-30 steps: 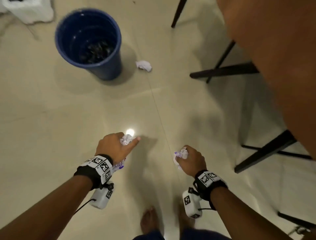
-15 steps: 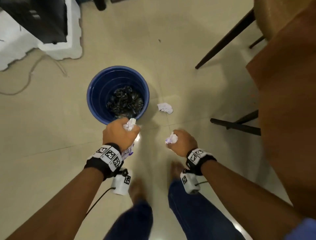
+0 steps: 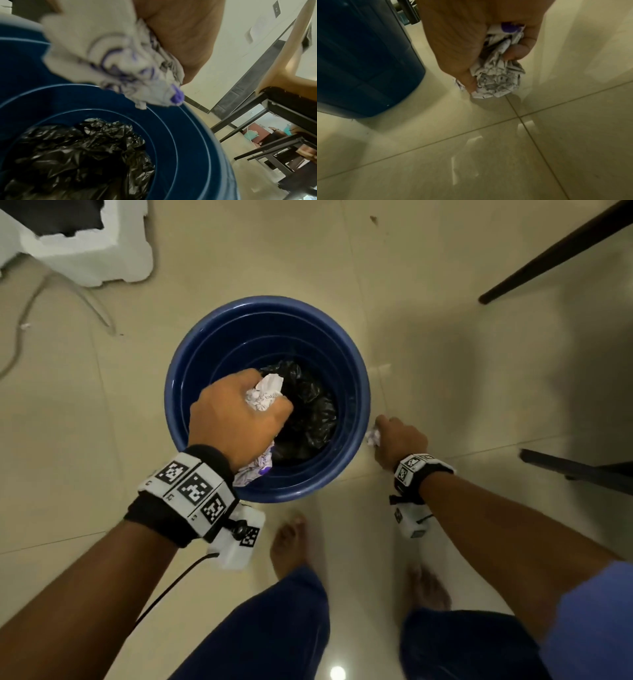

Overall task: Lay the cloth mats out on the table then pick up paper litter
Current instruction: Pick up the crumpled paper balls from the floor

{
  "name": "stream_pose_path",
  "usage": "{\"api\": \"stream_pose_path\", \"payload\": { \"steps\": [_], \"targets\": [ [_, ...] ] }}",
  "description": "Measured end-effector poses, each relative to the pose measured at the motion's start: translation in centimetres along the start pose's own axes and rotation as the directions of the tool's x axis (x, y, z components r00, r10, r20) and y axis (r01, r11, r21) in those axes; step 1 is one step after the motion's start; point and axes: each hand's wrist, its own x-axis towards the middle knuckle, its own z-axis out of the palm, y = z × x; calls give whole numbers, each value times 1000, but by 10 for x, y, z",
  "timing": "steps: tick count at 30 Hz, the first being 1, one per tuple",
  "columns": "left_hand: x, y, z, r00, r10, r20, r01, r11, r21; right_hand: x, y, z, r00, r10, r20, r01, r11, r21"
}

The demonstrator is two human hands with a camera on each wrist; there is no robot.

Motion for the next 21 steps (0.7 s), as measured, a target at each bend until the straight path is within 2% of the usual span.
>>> {"api": "stream_pose_path", "payload": {
  "steps": [3,5,7,11,14,16,17,19,21],
  "targets": [
    [6,-4,2,999,-51,10,51,998,-26,-23,3,-9,996,80,32,-86,972,221],
    [9,2,2,990,-95,103,97,995,-18,-49,4,-31,987,157,33,-159,921,356],
    [11,10,-7,970,-121,209,130,991,-31,-75,-4,-65,980,197,-36,-158,875,458],
    [-4,15,-37,965,-151,215,163,986,-40,-120,-43,-146,921,258,-291,14,727,687],
    [-29,10,-64,969,-196,148,201,979,-19,-139,-93,-186,916,162,-368,181,652,736],
    [-47,1,-75,959,-239,155,253,964,-80,-138,-131,-194,943,30,-331,227,671,706],
    [-56,-4,-82,955,-251,159,271,955,-123,-133,-152,-194,960,-63,-273,238,697,677],
    [-72,-14,-92,956,-242,165,272,943,-193,-118,-183,-183,976,-204,-75,208,780,590],
    [-84,-23,-100,958,-230,170,262,944,-202,-102,-202,-172,978,-195,73,140,875,463]
  ]
}}
